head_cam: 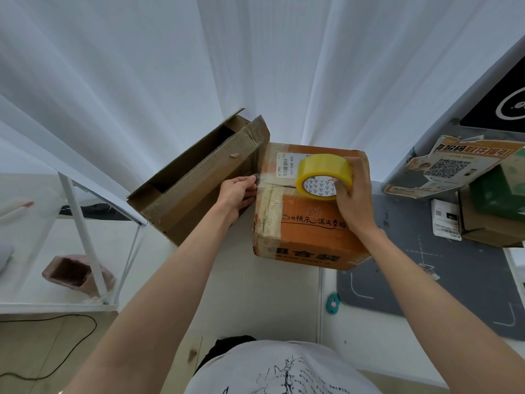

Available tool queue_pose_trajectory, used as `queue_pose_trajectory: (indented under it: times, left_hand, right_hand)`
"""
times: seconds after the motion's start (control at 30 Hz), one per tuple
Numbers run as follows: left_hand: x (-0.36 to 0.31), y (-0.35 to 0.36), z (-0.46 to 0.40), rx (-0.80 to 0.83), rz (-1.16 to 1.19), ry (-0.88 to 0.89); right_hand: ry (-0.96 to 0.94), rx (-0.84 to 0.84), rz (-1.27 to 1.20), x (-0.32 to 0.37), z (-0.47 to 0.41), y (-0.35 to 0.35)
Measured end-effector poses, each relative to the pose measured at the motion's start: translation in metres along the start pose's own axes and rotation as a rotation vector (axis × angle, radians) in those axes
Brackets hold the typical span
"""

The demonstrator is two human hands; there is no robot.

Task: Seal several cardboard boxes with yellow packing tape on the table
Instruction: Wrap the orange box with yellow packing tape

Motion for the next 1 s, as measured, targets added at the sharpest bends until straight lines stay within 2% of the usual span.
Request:
queue_pose_trajectory:
  times: [0.57, 0.8, 1.0]
  left_hand:
    - [0.019, 0.017, 0.007, 0.01, 0.103, -0.174]
    - [-0.007, 0.011, 0.008, -0.24, -0.19, 0.131]
    - [-0.001, 0.014, 0.012, -0.244, -0.244, 0.11]
  right_hand:
    - [0.059, 0.001, -0.006, 0.002, 0.0, -0.001]
    - [0.159, -0.003, -0.069, -0.002, 0.004, -0.001]
    - [0.169, 0.122, -0.094, 0.0, 0.006, 0.007]
Point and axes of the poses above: each hand's wrist, its own z-axis away from the middle knuckle, its own y-axis out of the palm, x = y × z, the point moved 6 cm from there along -z, towards the middle knuckle, and after that the axes turned 12 degrees about x, right-handed, at the moved point
